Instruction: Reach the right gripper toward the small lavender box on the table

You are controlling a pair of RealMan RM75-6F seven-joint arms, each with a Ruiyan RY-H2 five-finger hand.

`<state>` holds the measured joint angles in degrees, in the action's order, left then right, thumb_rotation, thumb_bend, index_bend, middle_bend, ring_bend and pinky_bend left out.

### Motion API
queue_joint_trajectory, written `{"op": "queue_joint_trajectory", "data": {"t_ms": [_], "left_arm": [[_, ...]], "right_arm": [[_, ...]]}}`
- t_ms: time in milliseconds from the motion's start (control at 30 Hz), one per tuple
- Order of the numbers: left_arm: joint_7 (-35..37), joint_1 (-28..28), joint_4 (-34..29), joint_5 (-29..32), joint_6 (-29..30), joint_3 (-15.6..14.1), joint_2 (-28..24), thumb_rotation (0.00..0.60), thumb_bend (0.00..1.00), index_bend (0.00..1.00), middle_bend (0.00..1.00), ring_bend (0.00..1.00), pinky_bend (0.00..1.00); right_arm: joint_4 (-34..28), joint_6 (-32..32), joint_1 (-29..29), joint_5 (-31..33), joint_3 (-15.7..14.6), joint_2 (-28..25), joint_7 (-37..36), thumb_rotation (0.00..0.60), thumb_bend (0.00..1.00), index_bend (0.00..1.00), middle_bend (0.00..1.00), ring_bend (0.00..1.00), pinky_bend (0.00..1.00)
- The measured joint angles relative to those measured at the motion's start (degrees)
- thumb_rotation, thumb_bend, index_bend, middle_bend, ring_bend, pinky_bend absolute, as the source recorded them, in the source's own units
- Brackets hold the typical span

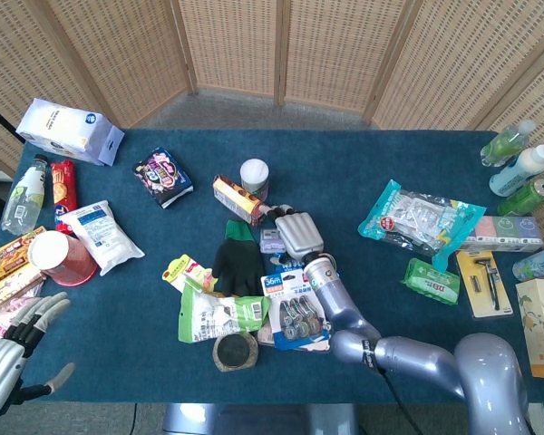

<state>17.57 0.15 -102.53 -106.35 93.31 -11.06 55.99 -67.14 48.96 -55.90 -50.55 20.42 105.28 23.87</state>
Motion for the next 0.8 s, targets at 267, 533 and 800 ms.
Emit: {"op": "queue_joint_trajectory", "data": {"t_ms": [267, 533, 800], "left_arm": [[2.0, 0.8, 1.8, 0.9, 1.0, 0.1, 0.8, 0.600, 0.36, 0.05, 0.06, 0.00, 0.00], [3.9, 1.2, 3.3, 1.7, 1.5, 0.3, 1.3, 0.600, 0.36, 0.05, 0.06, 0.00, 0.00], [4.1, 1.1, 3.7, 1.3, 1.1, 0.3, 2.2, 0.600, 0.36, 0.05, 0.06, 0.00, 0.00]], "right_arm": [[1.9, 2.1, -1.8, 2.5, 3.4, 1.8, -0.9, 0.600, 0.05, 0.78, 0.98, 1.00, 1.00], [-2.9, 5.4, 0.5, 3.5, 5.0, -1.8, -2.5, 0.600, 0.06, 0.80, 1.00, 1.00, 1.00], [-17.2, 11.7, 6.9, -0.9, 5.8, -11.4, -7.4, 0.600, 0.06, 0.79, 1.00, 1.00, 1.00]]}}
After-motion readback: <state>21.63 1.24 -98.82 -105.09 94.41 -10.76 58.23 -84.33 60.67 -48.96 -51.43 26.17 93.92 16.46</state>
